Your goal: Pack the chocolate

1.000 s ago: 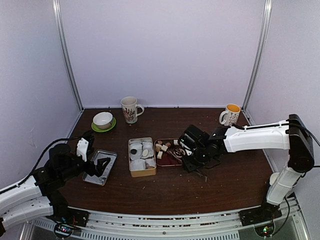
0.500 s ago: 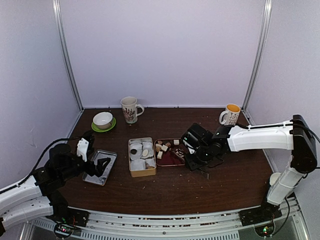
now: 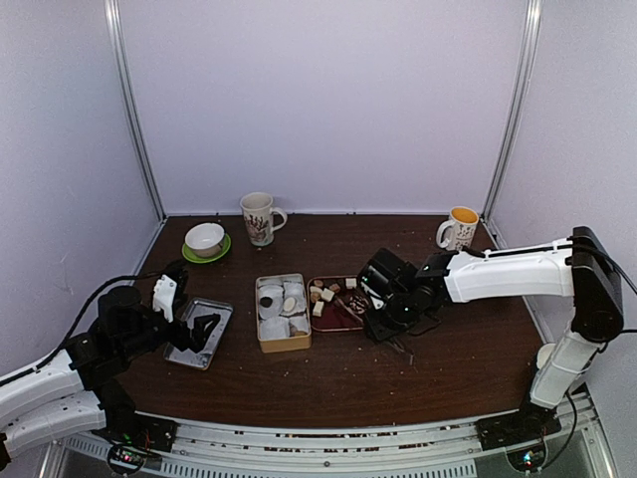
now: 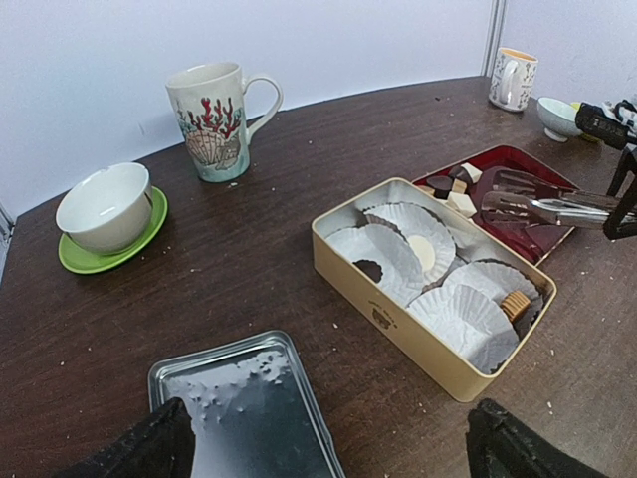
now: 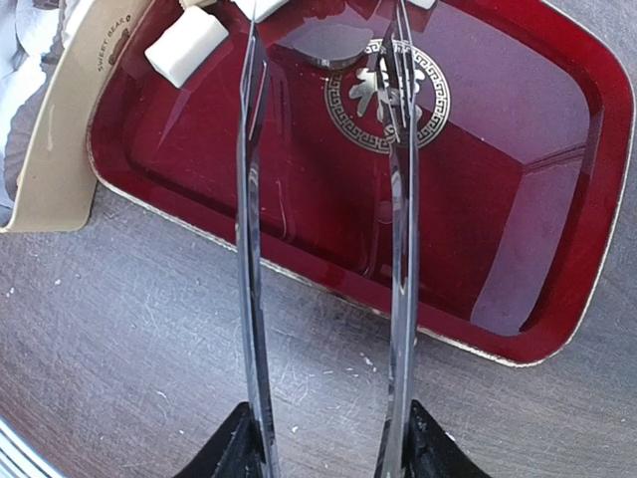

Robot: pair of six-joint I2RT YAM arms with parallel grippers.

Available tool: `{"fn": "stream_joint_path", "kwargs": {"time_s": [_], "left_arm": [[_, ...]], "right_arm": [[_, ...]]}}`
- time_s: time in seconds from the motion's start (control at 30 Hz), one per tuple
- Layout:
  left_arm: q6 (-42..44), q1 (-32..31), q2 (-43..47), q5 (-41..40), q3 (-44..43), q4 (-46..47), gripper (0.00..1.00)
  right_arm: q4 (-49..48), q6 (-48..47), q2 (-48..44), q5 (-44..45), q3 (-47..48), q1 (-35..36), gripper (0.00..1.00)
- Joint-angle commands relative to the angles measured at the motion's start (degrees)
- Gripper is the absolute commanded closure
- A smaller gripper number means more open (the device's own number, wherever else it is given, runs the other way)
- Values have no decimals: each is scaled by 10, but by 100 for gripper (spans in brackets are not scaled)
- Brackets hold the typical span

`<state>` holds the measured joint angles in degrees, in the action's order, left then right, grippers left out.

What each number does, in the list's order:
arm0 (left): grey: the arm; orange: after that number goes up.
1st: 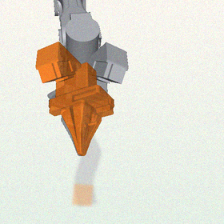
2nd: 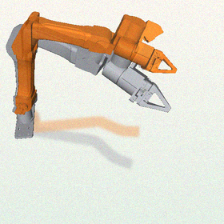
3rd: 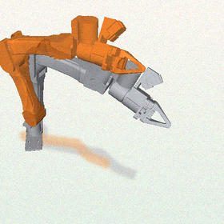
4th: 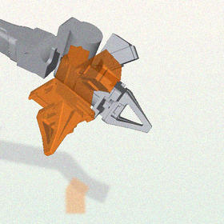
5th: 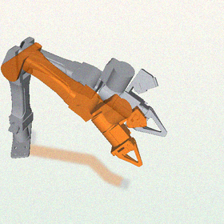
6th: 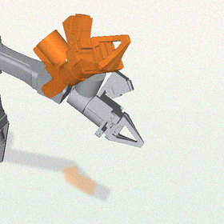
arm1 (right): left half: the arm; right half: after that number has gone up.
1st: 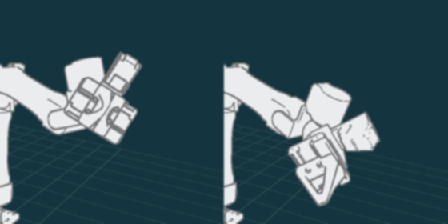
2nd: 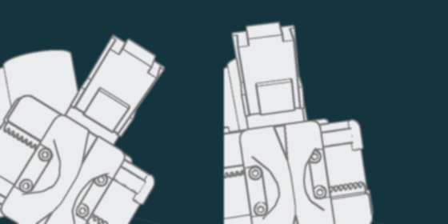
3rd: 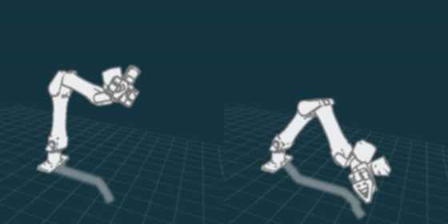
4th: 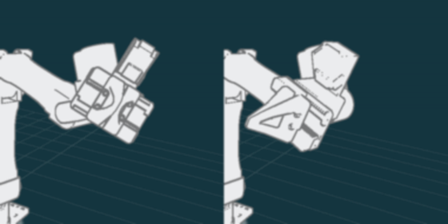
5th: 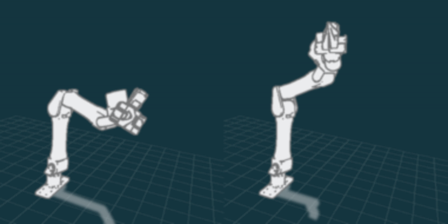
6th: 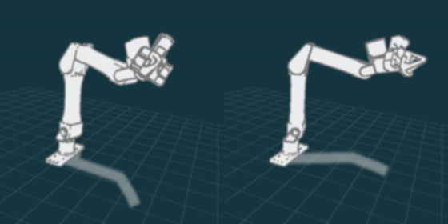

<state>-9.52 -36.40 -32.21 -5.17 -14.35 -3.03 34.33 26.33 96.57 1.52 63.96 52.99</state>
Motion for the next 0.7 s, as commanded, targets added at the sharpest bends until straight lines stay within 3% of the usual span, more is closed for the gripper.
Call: {"fn": "stream_joint_path", "kwargs": {"time_s": [0.0,0.23,0.67], "left_arm": [[2,2,-1,2,-7,36,2],[2,3,0,2,-7,36,2],[1,3,-1,3,-7,36,2]], "right_arm": [[-13,14,13,4,22,-2,54],[-9,20,30,20,32,-3,54],[1,18,-17,37,5,-4,68]]}}
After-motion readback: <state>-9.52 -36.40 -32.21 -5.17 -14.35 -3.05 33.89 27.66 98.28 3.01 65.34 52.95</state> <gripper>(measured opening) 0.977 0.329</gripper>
